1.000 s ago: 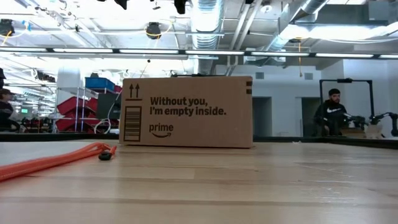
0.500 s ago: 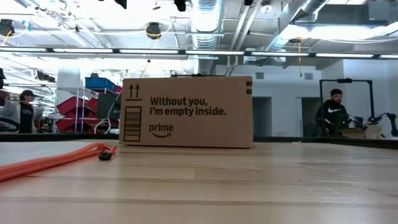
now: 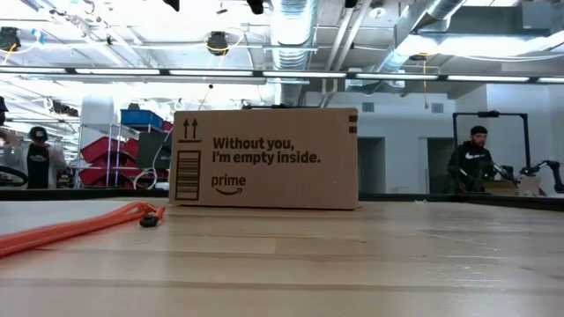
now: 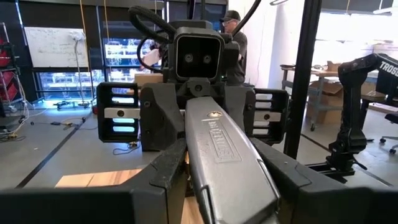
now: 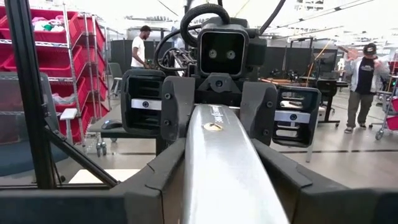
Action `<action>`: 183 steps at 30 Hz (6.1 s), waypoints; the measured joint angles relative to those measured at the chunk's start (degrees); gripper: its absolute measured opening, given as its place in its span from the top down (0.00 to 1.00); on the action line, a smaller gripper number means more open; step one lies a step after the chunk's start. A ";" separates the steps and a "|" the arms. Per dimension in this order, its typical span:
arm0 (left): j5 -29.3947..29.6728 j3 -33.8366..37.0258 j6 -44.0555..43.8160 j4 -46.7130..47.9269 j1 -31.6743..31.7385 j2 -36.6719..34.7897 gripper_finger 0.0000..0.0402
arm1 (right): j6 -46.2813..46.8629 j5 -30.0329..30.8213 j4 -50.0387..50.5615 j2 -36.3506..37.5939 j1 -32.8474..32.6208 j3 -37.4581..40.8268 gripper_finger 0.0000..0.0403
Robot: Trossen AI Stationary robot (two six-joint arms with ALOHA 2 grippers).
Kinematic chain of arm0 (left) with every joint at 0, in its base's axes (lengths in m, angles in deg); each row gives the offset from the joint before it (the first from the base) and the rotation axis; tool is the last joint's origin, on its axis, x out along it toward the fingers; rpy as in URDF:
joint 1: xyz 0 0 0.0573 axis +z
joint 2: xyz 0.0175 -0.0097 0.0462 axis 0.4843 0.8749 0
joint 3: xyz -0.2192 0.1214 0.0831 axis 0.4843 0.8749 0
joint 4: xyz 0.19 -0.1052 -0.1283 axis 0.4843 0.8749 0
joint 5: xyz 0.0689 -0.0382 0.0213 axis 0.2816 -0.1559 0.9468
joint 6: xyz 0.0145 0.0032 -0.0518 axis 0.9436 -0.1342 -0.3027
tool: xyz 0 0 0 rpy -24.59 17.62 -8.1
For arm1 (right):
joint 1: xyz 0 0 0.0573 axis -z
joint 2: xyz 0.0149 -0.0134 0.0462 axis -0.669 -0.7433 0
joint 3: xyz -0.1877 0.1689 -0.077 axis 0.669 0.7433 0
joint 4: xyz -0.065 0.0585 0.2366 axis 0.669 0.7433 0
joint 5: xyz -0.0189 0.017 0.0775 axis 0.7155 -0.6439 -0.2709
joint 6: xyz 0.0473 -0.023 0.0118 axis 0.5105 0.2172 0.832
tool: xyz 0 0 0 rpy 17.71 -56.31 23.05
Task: Unpack boxes
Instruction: Open the cardboard box with the silver cutter
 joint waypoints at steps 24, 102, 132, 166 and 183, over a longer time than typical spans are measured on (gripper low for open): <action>0.27 -0.40 0.18 1.07 0.02 0.15 0.68 | -0.19 -0.15 -1.16 0.11 -0.37 -0.09 0.64; 3.11 -0.63 -3.32 20.68 2.75 -1.73 0.39 | 2.17 0.49 33.74 33.57 15.61 17.22 0.71; 17.79 -0.57 9.35 23.23 5.42 14.94 0.39 | -7.07 3.23 10.37 34.18 21.42 39.91 0.71; 26.45 -9.57 18.15 45.28 -7.30 14.57 0.39 | -4.18 -2.38 3.14 22.71 19.58 39.63 0.71; 34.83 -10.17 17.08 39.26 -11.06 20.83 0.39 | -4.23 -2.09 4.07 22.64 17.28 39.71 0.71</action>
